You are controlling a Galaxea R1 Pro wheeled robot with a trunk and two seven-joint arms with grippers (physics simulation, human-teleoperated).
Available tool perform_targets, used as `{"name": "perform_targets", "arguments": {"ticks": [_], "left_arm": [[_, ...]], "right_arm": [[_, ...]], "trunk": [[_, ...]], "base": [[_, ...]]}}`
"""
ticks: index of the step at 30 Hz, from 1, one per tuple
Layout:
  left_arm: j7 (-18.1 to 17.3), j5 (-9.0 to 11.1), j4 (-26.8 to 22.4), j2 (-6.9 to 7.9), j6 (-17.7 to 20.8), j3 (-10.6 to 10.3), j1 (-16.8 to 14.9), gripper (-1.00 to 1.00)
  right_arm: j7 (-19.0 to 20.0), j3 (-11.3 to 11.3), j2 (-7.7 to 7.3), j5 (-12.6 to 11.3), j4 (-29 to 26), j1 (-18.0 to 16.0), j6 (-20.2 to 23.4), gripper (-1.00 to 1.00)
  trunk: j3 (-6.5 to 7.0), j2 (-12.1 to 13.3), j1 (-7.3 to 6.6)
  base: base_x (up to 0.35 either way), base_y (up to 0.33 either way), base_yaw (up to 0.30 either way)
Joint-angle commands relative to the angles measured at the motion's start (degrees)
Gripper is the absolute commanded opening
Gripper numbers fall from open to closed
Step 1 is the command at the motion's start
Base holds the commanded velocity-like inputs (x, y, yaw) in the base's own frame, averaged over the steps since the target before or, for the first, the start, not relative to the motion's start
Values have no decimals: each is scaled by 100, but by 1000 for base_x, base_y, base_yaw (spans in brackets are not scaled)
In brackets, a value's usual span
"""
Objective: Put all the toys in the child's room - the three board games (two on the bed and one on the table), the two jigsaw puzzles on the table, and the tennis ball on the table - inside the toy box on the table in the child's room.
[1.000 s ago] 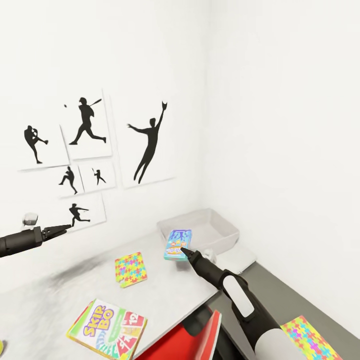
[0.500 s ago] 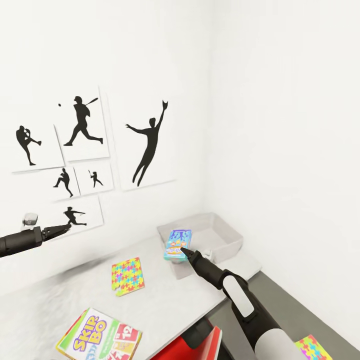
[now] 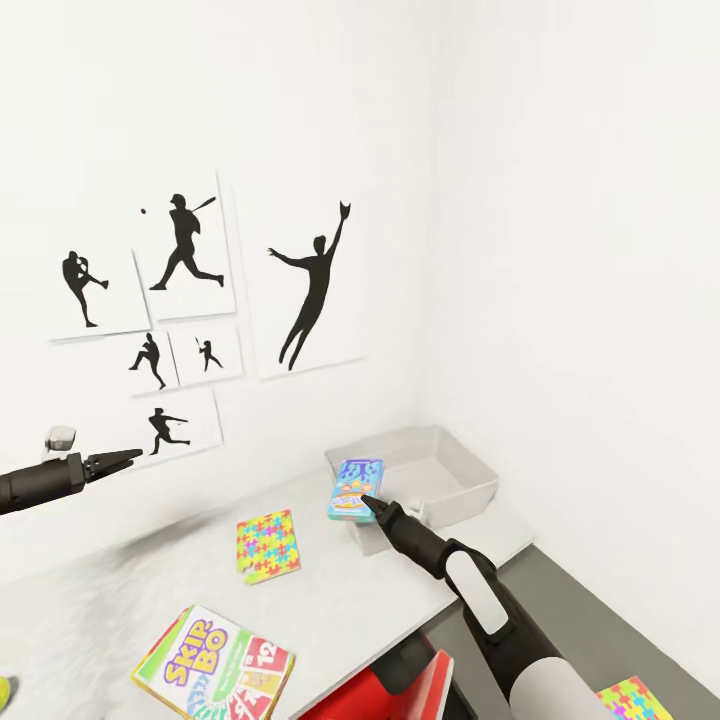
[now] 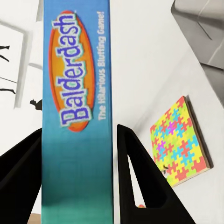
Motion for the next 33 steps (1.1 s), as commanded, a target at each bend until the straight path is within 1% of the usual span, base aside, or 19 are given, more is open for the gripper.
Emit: {"name": "perform_targets", "arguments": {"ticks": [1, 22, 29, 33], "left_arm": [[-18, 5, 1, 1, 60, 1, -5, 100], [-18, 0, 1, 1, 64, 5, -5, 100], [-18, -1, 1, 1, 67, 0, -5, 100], [-18, 1, 1, 1, 65, 0, -5, 100]], "right_arm": [[0, -3, -1, -36, 0, -5, 27, -100], [41, -3, -7, -36, 0, -5, 27, -100], [37, -3, -7, -36, 0, -5, 27, -100], [42, -3, -7, -36, 0, -5, 27, -100]], "trunk": [[-12, -10, 3], [-12, -10, 3], [-12, -10, 3], [-12, -10, 3]], "base": [[-2, 0, 5], [0, 0, 17], [0, 77, 158], [0, 25, 62]]}}
